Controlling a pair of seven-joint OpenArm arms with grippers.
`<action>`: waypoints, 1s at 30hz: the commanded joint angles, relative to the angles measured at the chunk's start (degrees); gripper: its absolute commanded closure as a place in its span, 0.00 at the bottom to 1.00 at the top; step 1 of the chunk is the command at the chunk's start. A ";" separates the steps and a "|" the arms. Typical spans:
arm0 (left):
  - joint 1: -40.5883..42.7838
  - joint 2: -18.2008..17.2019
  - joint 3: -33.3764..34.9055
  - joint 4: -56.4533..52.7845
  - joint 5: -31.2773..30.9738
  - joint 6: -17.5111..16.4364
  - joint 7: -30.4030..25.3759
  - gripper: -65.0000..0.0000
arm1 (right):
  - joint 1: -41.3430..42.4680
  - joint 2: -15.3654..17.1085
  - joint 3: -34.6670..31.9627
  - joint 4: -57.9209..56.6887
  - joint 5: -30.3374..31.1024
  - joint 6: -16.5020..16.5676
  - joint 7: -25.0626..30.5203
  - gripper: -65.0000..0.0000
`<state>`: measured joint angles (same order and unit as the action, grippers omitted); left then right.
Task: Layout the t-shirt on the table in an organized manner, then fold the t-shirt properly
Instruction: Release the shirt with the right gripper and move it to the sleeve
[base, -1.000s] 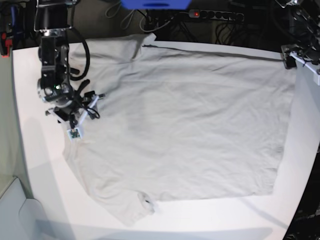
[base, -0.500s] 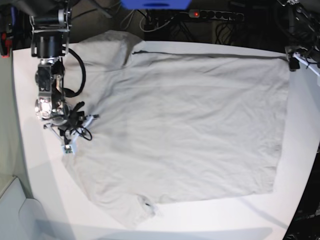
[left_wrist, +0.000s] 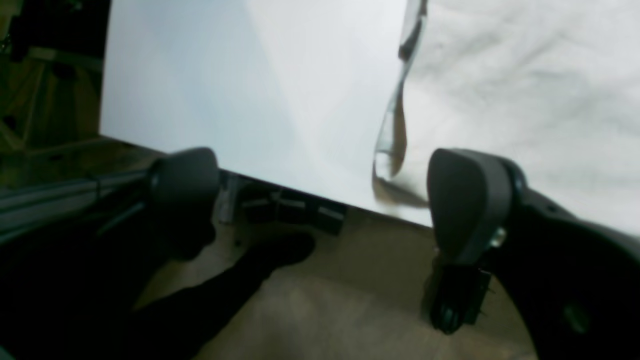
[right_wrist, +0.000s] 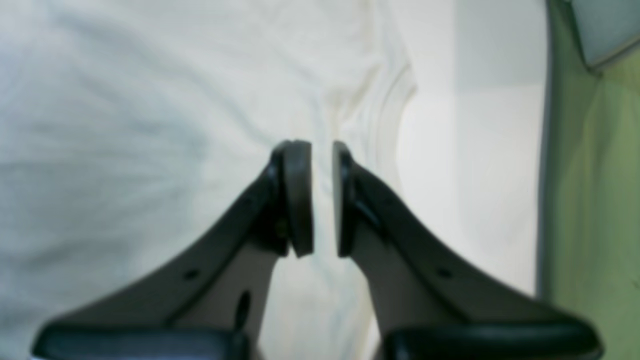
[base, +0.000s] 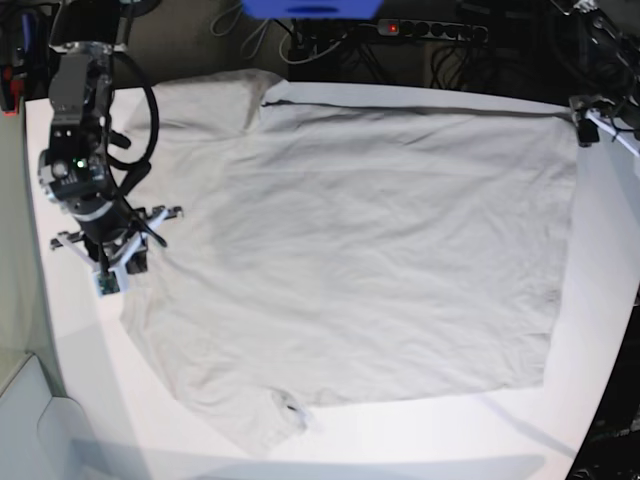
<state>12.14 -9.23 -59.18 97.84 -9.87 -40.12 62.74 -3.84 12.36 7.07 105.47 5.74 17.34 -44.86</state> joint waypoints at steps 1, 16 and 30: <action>0.65 -0.39 -0.29 0.75 -0.37 0.12 -1.25 0.00 | -0.43 0.61 0.27 2.00 0.28 0.11 0.86 0.90; 0.83 -0.30 4.89 1.37 -0.37 0.12 -0.81 0.00 | 3.79 -3.79 -0.17 -9.60 0.20 0.11 0.60 0.73; 7.33 1.19 4.28 4.53 -0.37 0.12 -0.72 0.00 | 35.18 -2.65 -14.24 -45.82 0.20 0.11 5.26 0.94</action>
<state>19.55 -7.01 -54.65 101.03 -9.67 -40.03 63.07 29.98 9.30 -7.46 58.70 5.78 17.37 -40.36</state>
